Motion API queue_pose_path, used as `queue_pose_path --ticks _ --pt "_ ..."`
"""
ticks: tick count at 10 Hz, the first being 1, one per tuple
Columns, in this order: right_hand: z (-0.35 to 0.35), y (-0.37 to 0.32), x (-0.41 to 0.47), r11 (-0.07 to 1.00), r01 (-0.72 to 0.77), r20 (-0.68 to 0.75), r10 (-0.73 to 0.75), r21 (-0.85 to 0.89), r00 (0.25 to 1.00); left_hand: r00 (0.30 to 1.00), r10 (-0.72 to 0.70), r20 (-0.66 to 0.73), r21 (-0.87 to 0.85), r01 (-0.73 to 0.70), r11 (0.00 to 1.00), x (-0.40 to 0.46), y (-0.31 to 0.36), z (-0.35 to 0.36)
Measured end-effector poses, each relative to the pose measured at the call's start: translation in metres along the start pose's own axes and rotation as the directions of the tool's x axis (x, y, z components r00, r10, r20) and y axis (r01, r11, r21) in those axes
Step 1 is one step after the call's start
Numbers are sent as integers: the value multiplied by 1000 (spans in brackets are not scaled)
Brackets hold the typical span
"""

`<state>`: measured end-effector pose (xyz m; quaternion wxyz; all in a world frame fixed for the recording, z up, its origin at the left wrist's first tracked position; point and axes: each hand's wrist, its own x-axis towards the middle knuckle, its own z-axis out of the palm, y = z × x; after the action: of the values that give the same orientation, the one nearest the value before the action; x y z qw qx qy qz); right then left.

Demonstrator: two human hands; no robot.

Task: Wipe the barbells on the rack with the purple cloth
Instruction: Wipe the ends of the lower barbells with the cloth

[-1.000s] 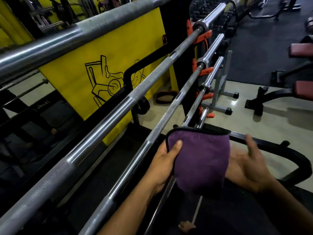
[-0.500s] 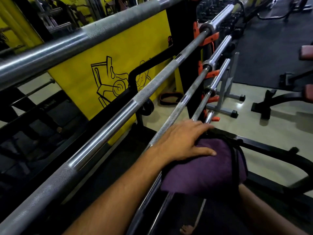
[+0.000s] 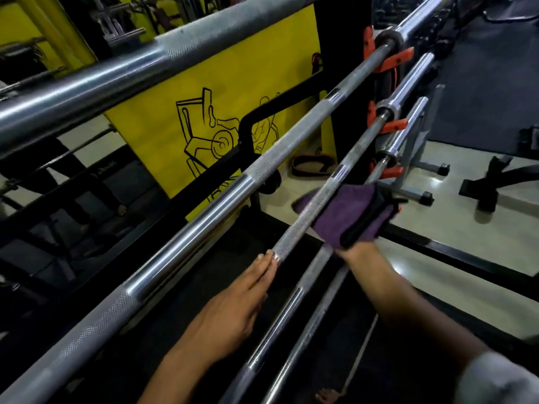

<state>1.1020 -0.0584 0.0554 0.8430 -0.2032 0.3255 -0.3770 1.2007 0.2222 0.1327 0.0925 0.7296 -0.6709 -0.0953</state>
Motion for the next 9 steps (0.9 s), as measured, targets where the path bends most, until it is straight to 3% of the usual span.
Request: queue_pose_path --ticks 1,2,3,4,5,7,8,9 --pt "56 -12 3 983 52 59 -63 177 996 999 -13 35 32 12 999 -5 -3 2" --pt "78 -8 -11 954 18 48 -34 301 998 999 -20 32 24 20 1000 -4 -3 2" --pt "68 44 -38 969 9 -89 14 248 996 1000 -7 4 -9 8 1000 -3 -2 1" --pt "62 76 -67 977 -107 -134 133 187 982 1000 1 -22 -8 -2 1000 -3 -5 1" --pt "70 69 -75 983 -131 -43 137 129 990 1000 -6 -24 -11 5 1000 -3 -5 2" --pt "75 -7 5 982 144 94 -156 118 983 1000 6 -9 -12 -7 1000 -4 -1 -1" --pt "67 -19 23 979 148 84 -161 140 983 1000 1 -7 -33 -1 999 -4 -1 -2" --pt "57 8 22 979 56 94 -75 194 993 1000 2 -22 -51 -4 999 -4 1 -4"
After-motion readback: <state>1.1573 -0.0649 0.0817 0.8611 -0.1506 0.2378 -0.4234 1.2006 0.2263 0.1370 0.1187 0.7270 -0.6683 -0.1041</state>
